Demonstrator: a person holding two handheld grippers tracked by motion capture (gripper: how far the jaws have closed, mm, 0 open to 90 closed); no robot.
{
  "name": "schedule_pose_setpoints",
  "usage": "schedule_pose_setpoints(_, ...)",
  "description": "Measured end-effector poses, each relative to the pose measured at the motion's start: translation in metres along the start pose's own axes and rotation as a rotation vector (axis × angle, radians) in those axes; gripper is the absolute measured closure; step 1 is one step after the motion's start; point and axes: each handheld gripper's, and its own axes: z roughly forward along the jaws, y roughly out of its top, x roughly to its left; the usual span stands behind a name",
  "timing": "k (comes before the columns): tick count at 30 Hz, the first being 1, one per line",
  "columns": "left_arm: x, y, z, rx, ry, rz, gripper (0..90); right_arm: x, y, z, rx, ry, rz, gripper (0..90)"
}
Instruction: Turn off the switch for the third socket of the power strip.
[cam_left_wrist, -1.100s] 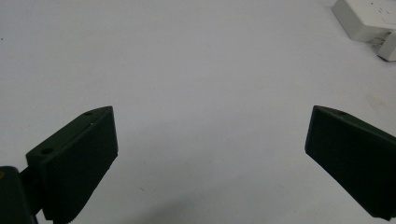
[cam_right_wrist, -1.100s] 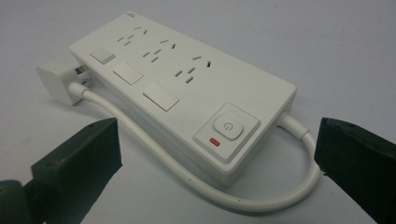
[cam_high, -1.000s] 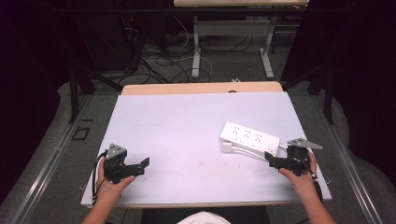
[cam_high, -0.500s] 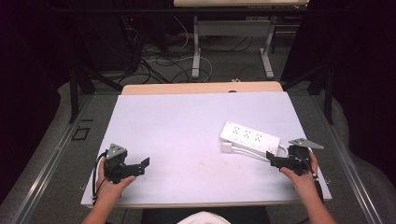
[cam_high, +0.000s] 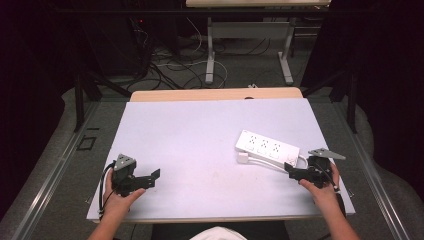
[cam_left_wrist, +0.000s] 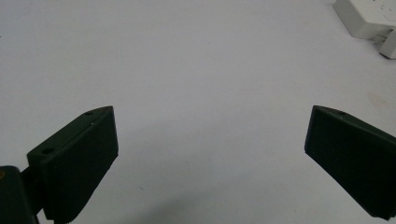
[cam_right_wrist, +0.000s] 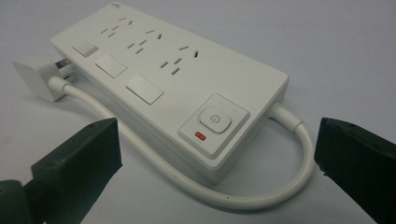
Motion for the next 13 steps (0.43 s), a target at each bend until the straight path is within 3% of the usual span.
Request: schedule_pose_setpoints(13,-0.0002,0.0005,0.0013,-0.001,0.001,-0.003,2.6,0.0005,-0.0006,0.0003,0.003,0.006,-0.002,0.4)
